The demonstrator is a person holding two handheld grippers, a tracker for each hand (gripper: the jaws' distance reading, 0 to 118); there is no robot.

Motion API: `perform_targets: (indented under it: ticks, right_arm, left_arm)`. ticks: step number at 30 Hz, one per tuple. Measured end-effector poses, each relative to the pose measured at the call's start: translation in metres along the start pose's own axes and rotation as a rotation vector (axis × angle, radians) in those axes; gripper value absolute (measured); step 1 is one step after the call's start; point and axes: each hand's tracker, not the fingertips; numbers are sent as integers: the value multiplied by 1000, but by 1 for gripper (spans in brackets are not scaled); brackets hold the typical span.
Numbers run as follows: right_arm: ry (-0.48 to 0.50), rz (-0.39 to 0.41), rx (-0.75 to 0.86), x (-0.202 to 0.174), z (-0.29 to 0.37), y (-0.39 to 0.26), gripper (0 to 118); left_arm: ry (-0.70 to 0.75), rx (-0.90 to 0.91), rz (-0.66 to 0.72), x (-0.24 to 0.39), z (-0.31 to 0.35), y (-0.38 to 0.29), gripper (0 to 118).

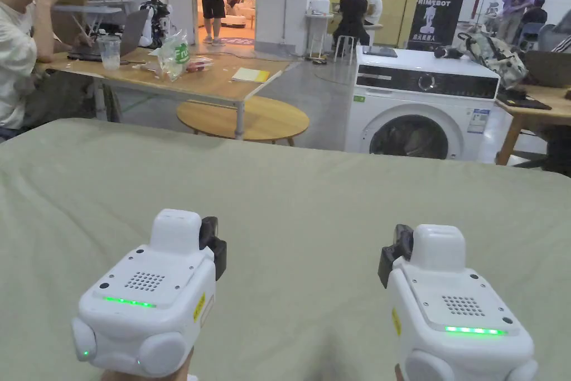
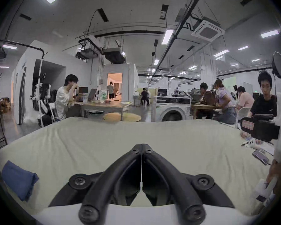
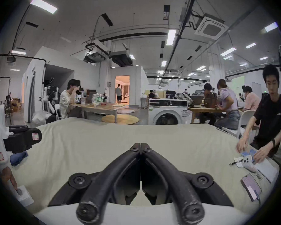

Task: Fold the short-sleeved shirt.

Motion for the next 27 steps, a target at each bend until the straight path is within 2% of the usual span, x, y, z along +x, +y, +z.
perform_targets:
  ticks: [3,10,18,22,23,24,25,27]
  right_arm:
    - [-26,9,2,7,4,-4,0]
    - [-57,24,21,15,7,-2,0]
    - [-62,-10,17,18,5,-1,0]
    - [-69,3,25,17,4,-2,0]
    - [-76,13,28,16,4,-2,0]
    - [-88,19,28,17,4,-2,5]
    - [-88,19,27,18,4,-2,15]
    - [-81,12,27,19,3,-2,45]
  left_arm:
    - [-10,-4,36,1,0,0,0]
    - [21,6,17,3,-2,2,0]
    - [58,-1,11,1,-4,7,0]
    - [41,-2,11,4,-5,7,0]
    - [44,-3,4,6,-5,8,9]
    - [42,-7,0,7,-5,8,20]
    - [30,-10,-6,7,-6,7,32]
    - [26,-17,-13,11,-7,6,63]
